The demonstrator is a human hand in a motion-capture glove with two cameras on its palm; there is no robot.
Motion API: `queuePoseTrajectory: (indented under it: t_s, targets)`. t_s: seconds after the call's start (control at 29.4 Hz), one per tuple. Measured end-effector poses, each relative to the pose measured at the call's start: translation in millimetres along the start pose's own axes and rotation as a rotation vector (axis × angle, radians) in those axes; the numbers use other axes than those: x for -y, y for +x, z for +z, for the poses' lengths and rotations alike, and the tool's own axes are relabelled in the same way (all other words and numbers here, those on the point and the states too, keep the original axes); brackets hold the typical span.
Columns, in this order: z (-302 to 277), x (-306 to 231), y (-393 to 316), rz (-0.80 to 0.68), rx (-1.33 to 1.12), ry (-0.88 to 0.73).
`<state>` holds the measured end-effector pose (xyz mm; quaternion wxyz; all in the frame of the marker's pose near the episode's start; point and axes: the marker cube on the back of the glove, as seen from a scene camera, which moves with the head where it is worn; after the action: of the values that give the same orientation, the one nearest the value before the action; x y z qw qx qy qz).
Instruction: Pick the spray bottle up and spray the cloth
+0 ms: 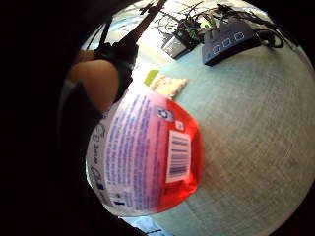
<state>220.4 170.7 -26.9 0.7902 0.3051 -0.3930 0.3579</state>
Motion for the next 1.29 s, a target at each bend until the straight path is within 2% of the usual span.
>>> queuePoseTrajectory:
  t_s: [0.95, 1.12, 1.29]
  targets:
    - [-1.6, 6.1, 1.2, -0.027, -0.039, 0.067]
    - [1.6, 10.5, -7.4, -0.032, -0.062, -0.02]
    - [9.0, 30.2, -31.9, 0.013, -0.126, -0.204]
